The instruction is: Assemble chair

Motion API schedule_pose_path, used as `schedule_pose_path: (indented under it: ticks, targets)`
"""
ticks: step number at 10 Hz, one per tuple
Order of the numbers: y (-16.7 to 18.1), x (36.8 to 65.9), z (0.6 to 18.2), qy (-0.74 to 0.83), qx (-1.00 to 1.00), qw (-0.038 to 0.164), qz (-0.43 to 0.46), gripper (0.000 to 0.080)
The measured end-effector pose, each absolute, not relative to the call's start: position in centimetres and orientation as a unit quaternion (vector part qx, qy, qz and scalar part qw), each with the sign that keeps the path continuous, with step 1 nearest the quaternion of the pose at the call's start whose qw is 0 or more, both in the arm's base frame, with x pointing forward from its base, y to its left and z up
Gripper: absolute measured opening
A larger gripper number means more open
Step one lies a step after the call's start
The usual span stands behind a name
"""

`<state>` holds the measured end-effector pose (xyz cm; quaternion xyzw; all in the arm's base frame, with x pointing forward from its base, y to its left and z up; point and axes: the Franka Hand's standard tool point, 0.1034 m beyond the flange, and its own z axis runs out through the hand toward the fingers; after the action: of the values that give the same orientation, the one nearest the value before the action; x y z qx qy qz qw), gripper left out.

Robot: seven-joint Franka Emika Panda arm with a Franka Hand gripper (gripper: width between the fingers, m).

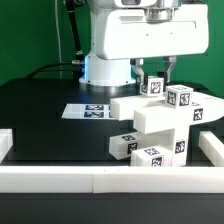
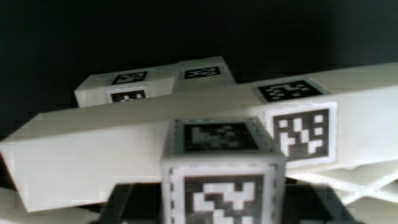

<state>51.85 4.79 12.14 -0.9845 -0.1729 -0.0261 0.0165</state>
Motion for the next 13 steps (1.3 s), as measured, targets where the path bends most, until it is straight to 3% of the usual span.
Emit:
schedule_pose_path:
  ticks: [13]
  targets:
    - [5.02,51.84,12.13,0.261,-0.965,0.03,-0.016,0.0284]
